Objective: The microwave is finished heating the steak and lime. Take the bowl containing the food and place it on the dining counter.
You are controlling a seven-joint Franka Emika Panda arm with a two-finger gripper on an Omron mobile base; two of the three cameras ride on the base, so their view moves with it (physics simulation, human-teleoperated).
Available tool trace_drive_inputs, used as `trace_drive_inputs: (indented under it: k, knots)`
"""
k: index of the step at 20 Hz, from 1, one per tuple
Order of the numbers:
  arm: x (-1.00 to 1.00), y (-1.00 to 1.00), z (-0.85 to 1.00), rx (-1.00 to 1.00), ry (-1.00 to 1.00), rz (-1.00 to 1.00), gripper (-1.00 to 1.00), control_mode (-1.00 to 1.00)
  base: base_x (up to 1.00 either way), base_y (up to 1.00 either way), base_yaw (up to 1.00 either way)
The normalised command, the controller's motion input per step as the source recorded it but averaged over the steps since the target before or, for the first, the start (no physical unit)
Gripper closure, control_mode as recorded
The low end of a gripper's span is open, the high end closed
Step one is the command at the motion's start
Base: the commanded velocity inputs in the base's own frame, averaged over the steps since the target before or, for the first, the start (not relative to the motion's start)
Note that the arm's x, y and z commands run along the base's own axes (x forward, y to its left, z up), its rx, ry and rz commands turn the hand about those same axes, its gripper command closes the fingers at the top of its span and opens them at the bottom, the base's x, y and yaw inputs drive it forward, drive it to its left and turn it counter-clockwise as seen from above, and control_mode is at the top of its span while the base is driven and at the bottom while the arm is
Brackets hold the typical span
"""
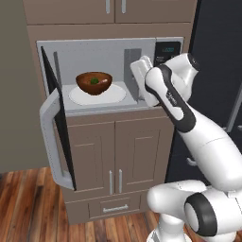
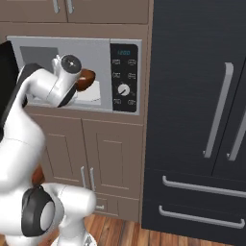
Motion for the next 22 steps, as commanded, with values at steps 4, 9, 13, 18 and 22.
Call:
trace_drive_inputs:
  k: [4, 9, 13, 18, 22]
  knots:
    - [0.38, 0.25, -0.11, -0.06, 0.07, 0.00, -1.00, -1.00, 0.00, 0.00, 0.00]
    - [0.66, 0.17, -0.05, -0.05, 0.06, 0.00, -1.00, -1.00, 0.00, 0.00, 0.00]
    - [0.70, 0.26, -0.16, -0.09, 0.12, 0.00, -1.00, -1.00, 0.00, 0.00, 0.00]
    - [0.65, 0.31, -0.35, -0.11, 0.15, 0.00, -1.00, -1.00, 0.00, 0.00, 0.00]
    - [0.61, 0.29, -0.23, -0.05, 0.10, 0.00, -1.00, -1.00, 0.00, 0.00, 0.00]
